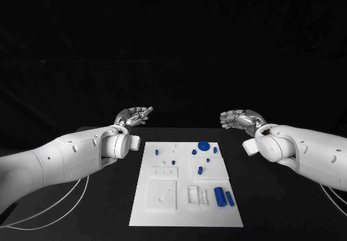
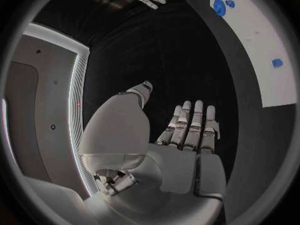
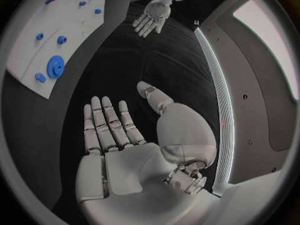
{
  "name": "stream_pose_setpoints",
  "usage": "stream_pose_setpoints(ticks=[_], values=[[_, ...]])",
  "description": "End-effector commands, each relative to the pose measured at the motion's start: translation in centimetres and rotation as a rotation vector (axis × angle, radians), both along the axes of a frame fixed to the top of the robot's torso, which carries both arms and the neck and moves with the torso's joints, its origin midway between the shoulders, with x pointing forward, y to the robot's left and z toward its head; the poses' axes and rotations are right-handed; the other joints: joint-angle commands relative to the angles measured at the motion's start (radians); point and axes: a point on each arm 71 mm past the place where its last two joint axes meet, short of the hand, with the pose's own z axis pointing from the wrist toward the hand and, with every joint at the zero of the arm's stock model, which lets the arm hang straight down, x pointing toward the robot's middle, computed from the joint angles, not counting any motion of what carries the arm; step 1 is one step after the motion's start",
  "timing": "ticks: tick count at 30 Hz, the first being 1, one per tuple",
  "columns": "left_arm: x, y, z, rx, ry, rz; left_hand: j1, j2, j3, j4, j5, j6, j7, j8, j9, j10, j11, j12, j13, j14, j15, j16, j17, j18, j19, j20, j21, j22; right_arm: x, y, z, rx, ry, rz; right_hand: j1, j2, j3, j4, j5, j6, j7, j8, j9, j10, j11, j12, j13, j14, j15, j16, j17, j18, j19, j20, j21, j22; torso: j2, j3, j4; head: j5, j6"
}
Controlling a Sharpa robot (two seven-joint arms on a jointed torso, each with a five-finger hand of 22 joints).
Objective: Assemble the parts on the task board
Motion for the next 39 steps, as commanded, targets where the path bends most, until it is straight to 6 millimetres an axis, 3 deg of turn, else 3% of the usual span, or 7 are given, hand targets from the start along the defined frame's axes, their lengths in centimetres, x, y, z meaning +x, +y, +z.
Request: stream_pose_setpoints(ticks=[1, 8, 13, 18, 23, 26, 39], values=[[-0.1, -0.5, 0.0, -0.032, 0.013, -0.05, 0.05, 0.033, -0.026, -0.024, 0.006, 0.063, 0.061, 0.023, 0.006, 0.069, 0.026, 0.028, 0.011, 0.078, 0.009, 0.032, 0.005, 0.027, 0.076, -0.021, 0.024, 0.012, 0.2, 0.2, 0.4, -0.247, -0.117, 0.069, 0.036, -0.015, 0.032, -0.003, -0.011, 0.045, 0.083, 0.015, 0.001, 0.049, -0.017, 0.014, 0.004, 0.048, -0.019, 0.017, 0.004, 0.021, 0.045, -0.004, 0.01, 0.01, 0.0, -0.0001, 0.0003, -0.002, -0.002], [-0.5, -0.2, 0.1, -0.02, 0.017, -0.077, 0.172, 0.082, -0.083, -0.082, 0.053, 0.235, 0.077, 0.04, -0.029, 0.261, 0.03, 0.077, 0.022, 0.32, -0.024, 0.098, -0.005, 0.074, 0.306, -0.078, 0.076, -0.026, 0.7, 0.7, 0.7, -0.466, -0.232, 0.135, 0.094, -0.046, 0.124, -0.004, -0.037, 0.191, 0.052, 0.048, -0.001, 0.205, -0.071, 0.046, 0.011, 0.254, -0.103, 0.091, 0.037, 0.103, 0.264, -0.012, 0.056, -0.019, 0.001, -0.0015, -0.0014, 0.0, 0.002], [-1.1, -0.3, 0.4, -0.004, 0.01, -0.116, 0.224, 0.103, -0.107, -0.128, 0.073, 0.344, 0.045, 0.055, -0.04, 0.408, -0.014, 0.116, 0.042, 0.476, -0.083, 0.154, 0.02, 0.094, 0.433, -0.119, 0.135, -0.021, 0.6, 1.8, 0.8, -0.597, -0.304, 0.209, 0.11, -0.064, 0.155, -0.005, -0.055, 0.264, 0.027, 0.051, 0.001, 0.298, -0.104, 0.052, 0.02, 0.462, -0.198, 0.176, 0.104, 0.177, 0.483, -0.025, 0.132, -0.026, 0.006, 0.0002, -0.003, -0.002, 0.005], [-2.0, -0.8, 0.9, 0.006, 0.004, -0.181, 0.247, 0.113, -0.134, -0.178, 0.076, 0.405, 0.027, 0.041, -0.06, 0.481, -0.041, 0.113, 0.055, 0.575, -0.138, 0.219, 0.065, 0.101, 0.517, -0.156, 0.191, -0.007, 0.4, 3.4, 1.0, -0.715, -0.365, 0.296, 0.135, -0.079, 0.136, -0.007, -0.033, 0.297, 0.017, 0.047, 0.003, 0.339, -0.142, 0.044, 0.024, 0.69, -0.262, 0.322, 0.206, 0.177, 0.73, -0.114, 0.264, 0.015, 0.019, 0.0011, -0.0031, -0.004, 0.013], [-3.3, -1.4, 1.4, -0.003, -0.002, -0.24, 0.249, 0.108, -0.144, -0.219, 0.076, 0.433, 0.021, 0.024, -0.073, 0.509, -0.047, 0.094, 0.06, 0.606, -0.163, 0.277, 0.106, 0.096, 0.548, -0.18, 0.224, 0.003, 0.3, 4.9, 1.0, -0.827, -0.41, 0.368, 0.163, -0.089, 0.11, -0.004, -0.023, 0.313, 0.015, 0.025, -0.005, 0.355, -0.153, 0.016, 0.021, 0.736, -0.273, 0.522, 0.347, 0.177, 0.854, -0.195, 0.401, 0.03, 0.035, 0.0022, -0.0023, -0.006, 0.021], [-4.0, -1.8, 1.7, -0.019, -0.006, -0.269, 0.241, 0.103, -0.146, -0.227, 0.075, 0.436, 0.022, 0.016, -0.078, 0.509, -0.045, 0.083, 0.06, 0.605, -0.166, 0.289, 0.114, 0.092, 0.551, -0.186, 0.23, 0.003, 0.2, 5.7, 1.1, -0.904, -0.444, 0.398, 0.178, -0.096, 0.106, -0.008, -0.025, 0.319, 0.014, 0.011, -0.008, 0.361, -0.153, -0.002, 0.018, 0.728, -0.274, 0.619, 0.409, 0.177, 0.871, -0.218, 0.484, 0.029, 0.046, 0.0031, -0.0001, -0.009, 0.027], [-6.1, -2.7, 3.5, -0.067, -0.025, -0.329, 0.18, 0.072, -0.142, -0.223, 0.07, 0.395, 0.046, -0.032, -0.1, 0.467, -0.02, 0.019, 0.052, 0.579, -0.154, 0.292, 0.119, 0.069, 0.538, -0.206, 0.231, -0.009, 0.1, 7.8, 1.4, -1.11, -0.542, 0.454, 0.198, -0.117, 0.113, -0.006, -0.057, 0.32, 0.003, -0.012, -0.01, 0.362, -0.145, -0.042, 0.013, 0.707, -0.267, 0.717, 0.441, 0.177, 0.866, -0.236, 0.622, 0.027, 0.1, 0.0008, 0.0246, -0.029, 0.063]])
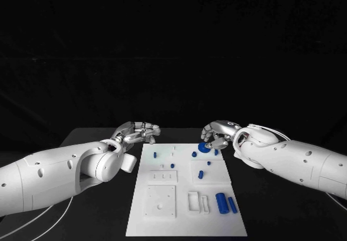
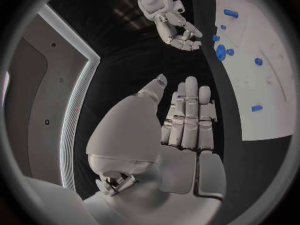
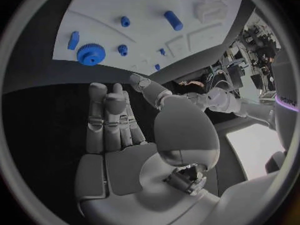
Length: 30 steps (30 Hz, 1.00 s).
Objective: Assemble the parts on the task board
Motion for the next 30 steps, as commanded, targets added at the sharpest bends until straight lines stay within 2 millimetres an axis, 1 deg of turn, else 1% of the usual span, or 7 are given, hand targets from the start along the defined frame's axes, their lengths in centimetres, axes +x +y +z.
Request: stream_pose_setpoints(ticks=[1, 5, 10, 14, 18, 25, 30], values=[[-0.4, -0.4, 0.8, -0.018, -0.024, -0.035, -0.01, -0.001, 0.004, -0.001, -0.002, -0.008, -0.002, -0.003, -0.001, -0.006, -0.002, -0.006, 0.0, -0.005, 0.001, 0.0, 0.001, 0.007, 0.0, -0.006, 0.002, -0.001, 0.0, 0.6, 0.2, -0.126, -0.058, 0.025, 0.007, -0.005, 0.004, 0.001, -0.009, 0.0, -0.011, -0.007, -0.001, -0.004, 0.007, -0.008, -0.002, -0.005, 0.006, 0.008, -0.002, 0.032, 0.032, -0.032, 0.014, 0.025, 0.024, -0.0032, 0.0087, -0.008, 0.01], [-0.7, -0.7, 1.5, -0.025, -0.034, -0.045, -0.012, -0.001, 0.004, 0.0, -0.002, -0.007, -0.002, -0.003, -0.001, -0.006, -0.002, -0.006, 0.0, -0.005, 0.001, 0.0, 0.001, 0.006, 0.0, -0.006, 0.003, -0.002, 0.1, 1.3, 0.1, -0.155, -0.073, 0.034, 0.009, -0.006, 0.005, 0.0, -0.012, 0.001, -0.013, -0.008, 0.0, -0.003, 0.007, -0.011, -0.002, -0.005, 0.006, 0.013, -0.004, 0.032, 0.035, -0.033, 0.024, 0.025, 0.039, -0.005, 0.0128, -0.012, 0.019], [-1.0, -1.1, 2.1, -0.034, -0.042, -0.059, -0.014, -0.001, 0.005, 0.001, -0.002, -0.005, -0.003, -0.003, 0.0, -0.006, -0.002, -0.008, 0.0, -0.006, 0.002, 0.0, 0.001, 0.005, -0.001, -0.007, 0.003, -0.002, 0.2, 1.8, 0.0, -0.182, -0.084, 0.042, 0.01, -0.009, 0.006, 0.001, -0.019, -0.001, -0.014, -0.01, 0.0, -0.006, 0.009, -0.015, -0.003, -0.005, 0.008, 0.019, -0.005, 0.032, 0.036, -0.034, 0.031, 0.024, 0.055, -0.004, 0.0191, -0.013, 0.02], [-1.2, -1.3, 2.5, -0.042, -0.046, -0.068, -0.016, -0.001, 0.006, 0.002, -0.002, -0.004, -0.003, -0.003, 0.0, -0.006, -0.001, -0.009, 0.001, -0.007, 0.002, 0.0, 0.001, 0.004, -0.002, -0.008, 0.003, -0.002, 0.2, 2.0, 0.0, -0.196, -0.089, 0.046, 0.01, -0.011, 0.007, 0.001, -0.023, 0.0, -0.013, -0.013, 0.0, -0.002, 0.009, -0.016, -0.003, -0.007, 0.008, 0.029, -0.01, 0.032, 0.043, -0.038, 0.049, 0.024, 0.065, -0.0046, 0.0248, -0.016, 0.021], [-1.2, -1.4, 2.7, -0.044, -0.047, -0.07, -0.018, -0.001, 0.006, 0.002, -0.002, -0.005, -0.003, -0.003, -0.001, -0.007, -0.001, -0.011, 0.001, -0.007, 0.002, 0.0, 0.001, 0.003, -0.002, -0.009, 0.003, -0.003, 0.2, 2.2, -0.1, -0.206, -0.093, 0.05, 0.008, -0.012, 0.007, 0.001, -0.024, 0.0, -0.013, -0.014, 0.0, -0.002, 0.009, -0.017, -0.003, -0.008, 0.008, 0.033, -0.013, 0.032, 0.046, -0.038, 0.059, 0.024, 0.073, -0.0061, 0.0286, -0.015, 0.021], [-1.3, -1.5, 2.8, -0.046, -0.046, -0.074, -0.022, -0.002, 0.008, 0.004, -0.003, -0.006, -0.002, -0.005, -0.001, -0.007, 0.0, -0.014, 0.001, -0.007, 0.002, 0.001, 0.001, 0.002, -0.002, -0.011, 0.004, -0.003, 0.2, 2.5, -0.3, -0.232, -0.089, 0.055, 0.006, -0.013, 0.007, 0.001, -0.026, 0.002, -0.013, -0.014, 0.001, -0.001, 0.009, -0.018, -0.003, -0.008, 0.007, 0.037, -0.015, 0.032, 0.047, -0.038, 0.065, 0.023, 0.085, -0.0054, 0.0349, -0.018, 0.023], [-1.4, -1.5, 2.9, -0.047, -0.047, -0.078, -0.024, -0.002, 0.008, 0.004, -0.003, -0.007, -0.002, -0.006, -0.001, -0.008, 0.0, -0.015, 0.001, -0.007, 0.002, 0.001, 0.001, 0.001, -0.002, -0.012, 0.005, -0.003, 0.2, 2.5, -0.9, -0.255, -0.08, 0.056, 0.004, -0.013, 0.007, 0.001, -0.028, 0.003, -0.013, -0.014, 0.001, 0.0, 0.008, -0.018, -0.002, -0.009, 0.007, 0.04, -0.016, 0.032, 0.047, -0.038, 0.069, 0.023, 0.089, -0.0062, 0.0363, -0.02, 0.023]])
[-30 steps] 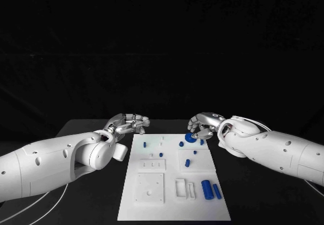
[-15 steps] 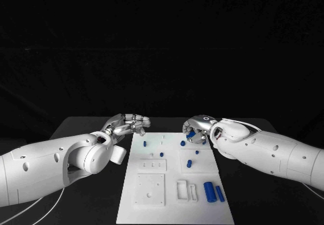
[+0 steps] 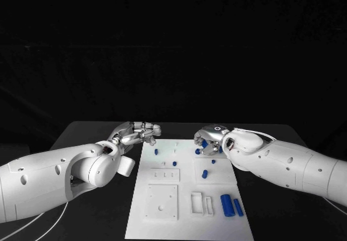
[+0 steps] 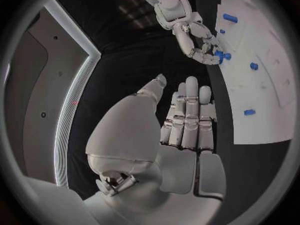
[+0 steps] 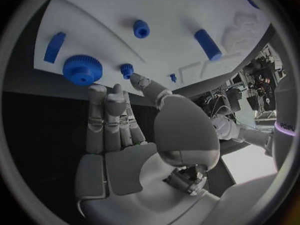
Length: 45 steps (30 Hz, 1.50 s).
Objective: Assemble the parts on the task board
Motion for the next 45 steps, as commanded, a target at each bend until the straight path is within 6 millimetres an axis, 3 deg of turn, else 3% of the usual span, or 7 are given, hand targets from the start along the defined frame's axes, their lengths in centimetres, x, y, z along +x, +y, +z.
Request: stream_pose_setpoints(ticks=[1, 22, 45], values=[[-0.1, -0.27, 0.37, -0.009, -0.013, -0.021, -0.012, 0.001, 0.006, 0.001, -0.003, -0.006, -0.002, -0.005, -0.001, -0.007, 0.001, -0.007, 0.001, -0.006, 0.001, 0.001, 0.001, 0.017, 0.002, -0.008, 0.005, -0.001, -0.06, 0.01, -0.47, -0.056, 0.008, 0.002, -0.002, -0.006, 0.007, 0.001, -0.008, 0.004, -0.005, -0.004, 0.002, 0.004, 0.005, -0.003, 0.0, -0.003, 0.001, 0.008, -0.003, 0.037, 0.047, -0.038, 0.007, 0.023, 0.007, -0.0002, 0.0023, -0.001, 0.0], [-0.19, -0.46, 0.76, -0.011, -0.015, -0.03, -0.015, 0.001, 0.008, 0.003, -0.004, -0.006, -0.002, -0.006, -0.001, -0.007, 0.001, -0.01, 0.002, -0.006, 0.002, 0.001, 0.001, 0.016, 0.002, -0.011, 0.006, -0.002, 0.05, 0.22, -0.78, -0.083, 0.005, -0.003, -0.026, 0.002, 0.018, 0.005, -0.031, 0.029, -0.007, -0.001, 0.007, 0.03, -0.003, 0.002, 0.01, -0.008, -0.006, 0.027, -0.026, 0.037, 0.053, -0.037, 0.057, 0.023, 0.021, -0.0034, 0.0021, 0.0, -0.002], [-0.14, -0.61, 0.73, -0.009, -0.008, -0.035, -0.014, 0.0, 0.011, 0.001, -0.003, -0.007, -0.002, -0.007, -0.001, -0.008, 0.002, -0.014, 0.002, -0.007, 0.002, 0.001, 0.001, 0.014, 0.001, -0.013, 0.007, -0.003, -0.03, 0.99, -0.9, -0.081, 0.016, 0.004, -0.069, 0.01, 0.047, 0.01, -0.08, 0.068, -0.015, 0.005, 0.015, 0.08, -0.021, 0.016, 0.041, -0.012, -0.023, 0.043, -0.053, 0.037, 0.048, -0.043, 0.092, 0.022, 0.028, -0.0031, 0.0037, 0.0, -0.005]])
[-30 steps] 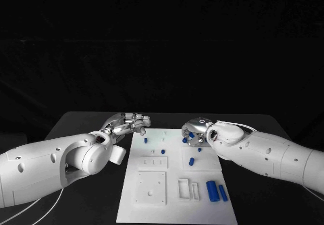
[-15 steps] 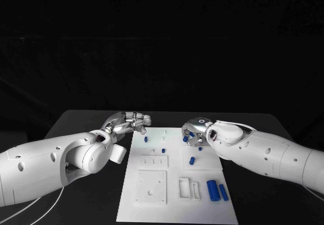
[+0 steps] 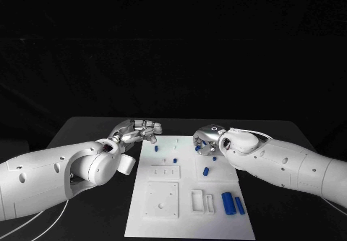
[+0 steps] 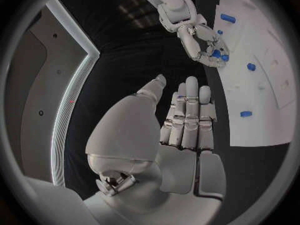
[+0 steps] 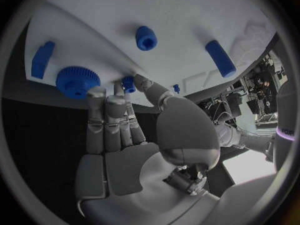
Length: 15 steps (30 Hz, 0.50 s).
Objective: Assemble the parts on the task board
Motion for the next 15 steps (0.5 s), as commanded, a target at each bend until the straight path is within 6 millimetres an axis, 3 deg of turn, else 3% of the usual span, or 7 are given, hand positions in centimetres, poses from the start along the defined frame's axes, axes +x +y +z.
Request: stream_pose_setpoints(ticks=[1, 3, 4, 5, 9, 15], values=[[-0.05, -0.3, 0.2, -0.006, -0.005, -0.02, -0.007, 0.0, 0.005, 0.001, -0.003, -0.007, -0.002, -0.007, -0.002, -0.003, 0.0, -0.006, 0.001, -0.007, 0.002, 0.001, 0.001, 0.014, 0.001, -0.006, 0.007, -0.001, -0.17, 0.1, -0.54, -0.032, 0.018, 0.003, -0.012, 0.006, 0.011, 0.0, -0.011, 0.016, -0.004, 0.008, 0.003, 0.021, -0.003, 0.008, 0.009, -0.012, -0.006, 0.005, -0.004, 0.045, 0.023, -0.036, 0.01, 0.023, 0.002, -0.0005, 0.0008, 0.001, 0.0], [-0.04, -0.28, 0.21, -0.005, -0.004, -0.02, -0.006, 0.0, 0.006, 0.0, -0.002, -0.007, -0.002, -0.007, -0.002, -0.003, 0.0, -0.006, 0.001, -0.007, 0.002, 0.001, 0.001, 0.014, 0.001, -0.007, 0.007, -0.001, -0.18, 0.14, -0.52, -0.036, 0.012, 0.005, -0.013, 0.009, 0.02, 0.001, -0.023, 0.023, -0.007, 0.01, 0.004, 0.027, -0.007, 0.01, 0.016, -0.012, -0.01, 0.006, -0.007, 0.045, 0.022, -0.037, 0.013, 0.022, 0.002, -0.0003, 0.0006, 0.001, 0.0], [-0.03, -0.28, 0.21, -0.005, -0.003, -0.021, -0.006, 0.0, 0.006, 0.0, -0.002, -0.007, -0.002, -0.007, -0.002, -0.003, 0.0, -0.007, 0.001, -0.007, 0.002, 0.001, 0.001, 0.014, 0.001, -0.007, 0.007, -0.001, -0.19, 0.14, -0.5, -0.036, 0.009, 0.005, -0.001, 0.017, 0.048, 0.003, -0.072, 0.039, -0.014, 0.016, 0.008, 0.043, -0.013, 0.018, 0.026, -0.013, -0.016, 0.008, -0.01, 0.045, 0.021, -0.039, 0.018, 0.023, 0.001, -0.0002, 0.0001, 0.002, -0.001], [-0.04, -0.28, 0.21, -0.005, -0.003, -0.021, -0.006, 0.0, 0.006, 0.0, -0.002, -0.007, -0.002, -0.007, -0.002, -0.003, 0.0, -0.007, 0.001, -0.007, 0.002, 0.001, 0.001, 0.014, 0.001, -0.007, 0.007, -0.001, -0.2, 0.15, -0.46, -0.036, 0.003, 0.006, 0.004, 0.017, 0.075, 0.009, -0.093, 0.047, -0.017, 0.017, 0.009, 0.049, -0.017, 0.019, 0.034, -0.013, -0.019, 0.01, -0.013, 0.045, 0.02, -0.04, 0.023, 0.023, 0.002, -0.0001, -0.0003, 0.002, -0.001], [-0.03, -0.27, 0.21, -0.004, -0.002, -0.021, -0.006, 0.0, 0.007, 0.0, -0.002, -0.007, -0.001, -0.007, -0.002, -0.003, 0.001, -0.007, 0.001, -0.007, 0.002, 0.001, 0.001, 0.013, 0.001, -0.007, 0.007, -0.001, -0.24, 0.2, -0.38, -0.031, -0.006, 0.003, 0.014, 0.024, 0.128, 0.014, -0.1, 0.07, -0.025, 0.023, 0.014, 0.066, -0.024, 0.025, 0.051, -0.015, -0.027, 0.015, -0.018, 0.045, 0.017, -0.042, 0.034, 0.023, 0.003, 0.0, -0.0007, 0.003, 0.001], [-0.02, -0.29, 0.21, -0.004, -0.001, -0.021, -0.006, 0.0, 0.008, -0.001, -0.001, -0.007, -0.001, -0.007, -0.002, -0.003, 0.001, -0.008, 0.002, -0.007, 0.002, 0.002, 0.001, 0.013, 0.001, -0.007, 0.008, -0.001, -0.33, 0.34, -0.11, -0.01, -0.034, -0.008, 0.006, 0.02, 0.156, 0.013, -0.102, 0.09, -0.033, 0.031, 0.021, 0.089, -0.035, 0.035, 0.072, -0.017, -0.037, 0.02, -0.023, 0.045, 0.015, -0.048, 0.048, 0.022, 0.004, -0.0001, -0.0004, 0.003, 0.004]])
